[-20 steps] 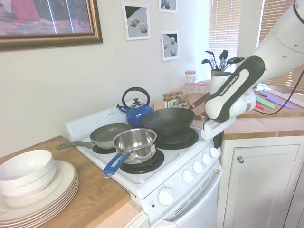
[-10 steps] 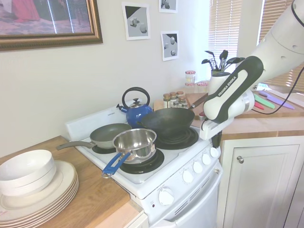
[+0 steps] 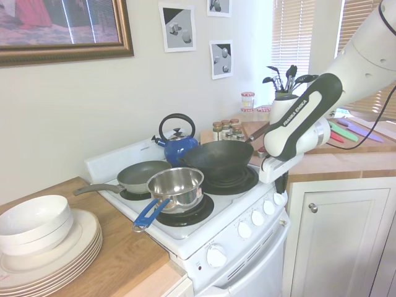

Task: Turn on the stove on the bottom right

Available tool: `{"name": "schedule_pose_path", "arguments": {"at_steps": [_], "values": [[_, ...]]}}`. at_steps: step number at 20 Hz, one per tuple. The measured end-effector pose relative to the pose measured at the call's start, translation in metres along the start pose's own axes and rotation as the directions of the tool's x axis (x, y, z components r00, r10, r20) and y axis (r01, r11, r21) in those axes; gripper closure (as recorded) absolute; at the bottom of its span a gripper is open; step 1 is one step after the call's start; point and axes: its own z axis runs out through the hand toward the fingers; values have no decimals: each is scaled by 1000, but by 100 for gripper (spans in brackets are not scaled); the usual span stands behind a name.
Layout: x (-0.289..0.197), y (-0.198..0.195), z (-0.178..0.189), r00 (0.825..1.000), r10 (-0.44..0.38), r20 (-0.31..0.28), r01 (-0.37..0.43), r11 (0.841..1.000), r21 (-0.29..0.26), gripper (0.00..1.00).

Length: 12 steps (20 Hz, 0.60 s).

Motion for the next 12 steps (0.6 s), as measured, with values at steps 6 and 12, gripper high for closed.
{"name": "schedule_pose_path", "arguments": {"at_steps": [6,12], "values": [[-6,-6,0,1000,-10,9,10,1000,2,100],[-19,-19,1,1000,-11,27,11,1000,14,100]]}}
